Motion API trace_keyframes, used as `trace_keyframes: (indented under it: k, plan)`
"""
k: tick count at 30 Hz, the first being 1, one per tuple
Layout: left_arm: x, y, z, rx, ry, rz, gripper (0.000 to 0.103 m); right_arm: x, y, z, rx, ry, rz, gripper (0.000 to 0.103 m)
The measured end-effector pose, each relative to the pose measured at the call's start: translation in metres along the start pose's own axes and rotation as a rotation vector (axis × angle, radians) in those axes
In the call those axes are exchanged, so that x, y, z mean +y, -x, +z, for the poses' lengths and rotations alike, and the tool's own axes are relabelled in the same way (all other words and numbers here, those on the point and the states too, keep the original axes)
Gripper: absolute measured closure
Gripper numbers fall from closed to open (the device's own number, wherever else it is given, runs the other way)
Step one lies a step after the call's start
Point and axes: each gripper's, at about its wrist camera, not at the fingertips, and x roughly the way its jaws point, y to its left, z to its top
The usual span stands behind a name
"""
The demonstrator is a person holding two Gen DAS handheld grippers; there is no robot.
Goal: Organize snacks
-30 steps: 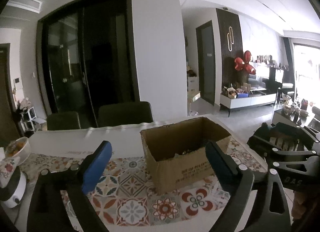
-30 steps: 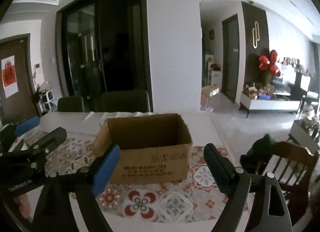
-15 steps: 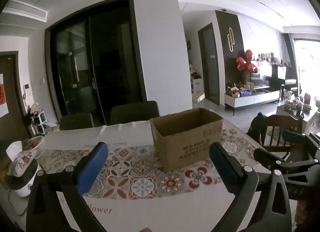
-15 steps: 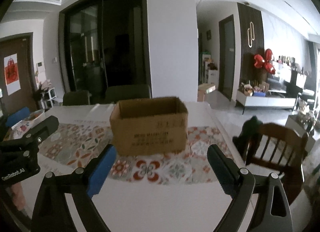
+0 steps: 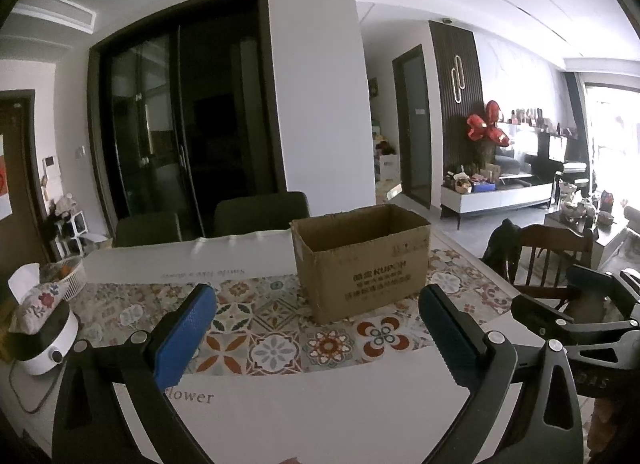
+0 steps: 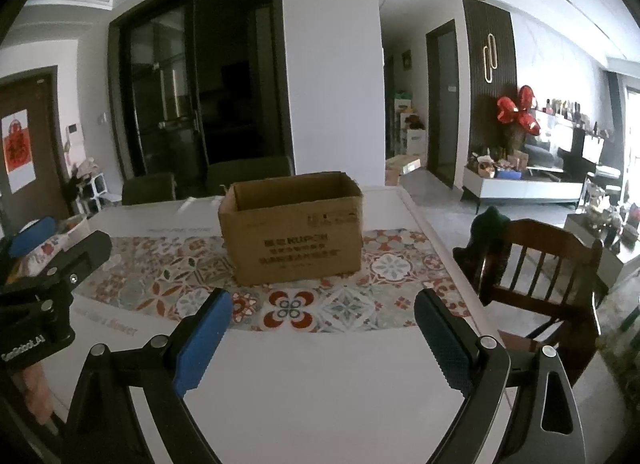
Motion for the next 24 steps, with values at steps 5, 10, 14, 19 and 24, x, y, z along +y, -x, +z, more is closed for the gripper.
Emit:
trace_keyframes:
  k: [5,10,14,19,24]
  plan:
    - [-0.0007,0.0001,-0.0017,0.004,0.002,-0.013,0.0,0.0006,0.0023,-0.0019,-0.003,0.001,-0.003,0.01]
    - [0.0,0.0005,-0.0028,0.003,0.004,-0.01,0.0,0.0008,0.0024,-0.0024,-0.004,0.002,-0.003,0.01]
    - [0.0009,-0.0014,-0.0035,0.014,0.008,-0.012,0.0,0.0008,0.0044,-0.0023,-0.005,0.004,-0.008,0.01]
    - [0.0019,-0.0037,-0.0039,0.019,0.009,-0.011,0.0,0.0007,0.0056,-0.0027,-0.004,0.003,-0.008,0.01]
    - [0.0017,-0.0037,-0.006,0.019,0.011,-0.01,0.0,0.0004,0.0066,-0.0027,0.0,0.004,-0.008,0.01]
